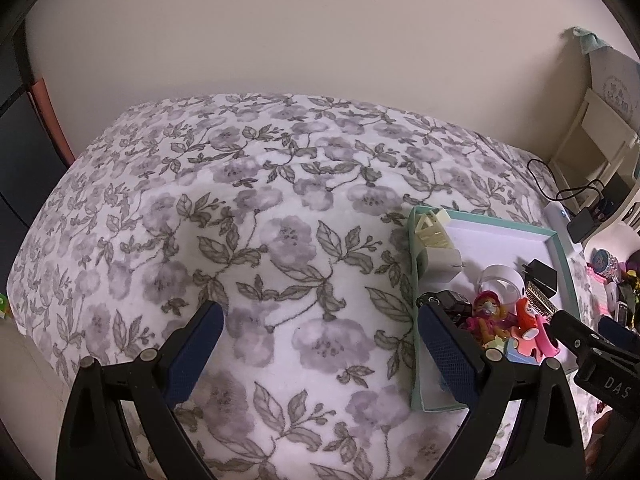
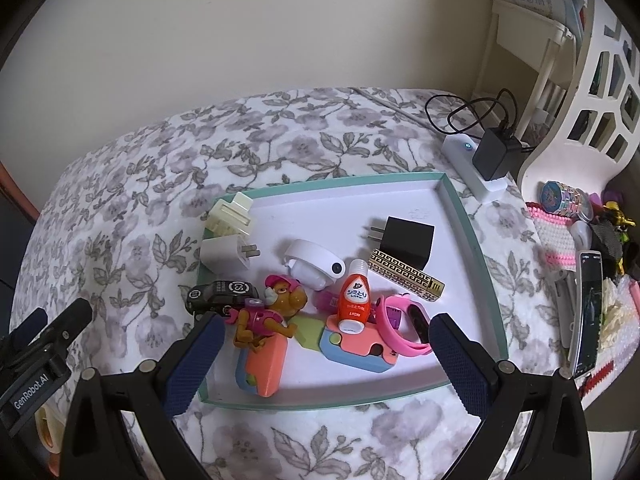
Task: Organize rigid objects
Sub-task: 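Withdraw both open grippers from the tray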
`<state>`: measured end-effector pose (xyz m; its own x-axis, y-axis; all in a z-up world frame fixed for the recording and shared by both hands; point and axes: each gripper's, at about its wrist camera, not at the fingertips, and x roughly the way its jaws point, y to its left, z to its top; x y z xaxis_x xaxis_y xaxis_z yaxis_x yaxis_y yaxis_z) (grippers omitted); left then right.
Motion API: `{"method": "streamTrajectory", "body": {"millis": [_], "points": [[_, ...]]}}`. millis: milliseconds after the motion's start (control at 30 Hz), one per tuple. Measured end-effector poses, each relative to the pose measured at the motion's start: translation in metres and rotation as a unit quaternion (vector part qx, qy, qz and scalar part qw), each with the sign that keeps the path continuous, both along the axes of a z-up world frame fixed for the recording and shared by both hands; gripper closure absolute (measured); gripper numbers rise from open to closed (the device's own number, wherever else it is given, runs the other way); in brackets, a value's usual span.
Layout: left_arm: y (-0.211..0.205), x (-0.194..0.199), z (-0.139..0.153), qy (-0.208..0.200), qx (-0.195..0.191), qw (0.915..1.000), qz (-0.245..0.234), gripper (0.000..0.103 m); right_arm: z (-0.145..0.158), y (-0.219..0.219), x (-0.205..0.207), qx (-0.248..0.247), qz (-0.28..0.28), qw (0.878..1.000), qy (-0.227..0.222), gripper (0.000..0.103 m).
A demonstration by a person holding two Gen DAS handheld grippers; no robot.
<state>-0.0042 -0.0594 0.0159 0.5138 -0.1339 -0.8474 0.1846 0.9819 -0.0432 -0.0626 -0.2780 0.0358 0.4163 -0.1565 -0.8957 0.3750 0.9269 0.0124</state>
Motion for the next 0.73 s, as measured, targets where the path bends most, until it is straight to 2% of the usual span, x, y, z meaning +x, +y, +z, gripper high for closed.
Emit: {"method": "streamTrajectory", "body": {"millis": [433,733], "points": [[-0.0004,-0.0006,-0.0003,-0.007,0.019,0.9998,0.005,0.005,-0.0013,-0.0002,0.0006,0.002,-0.001,1.000,0.002,0.000],[-0.0024,-0.0027,0.0006,-0.013,0.018,0.9998,-0.005,0.005,-0.0031,-0.0004,0.0007,0.003,0.000,1.000,0.006,0.000]]}}
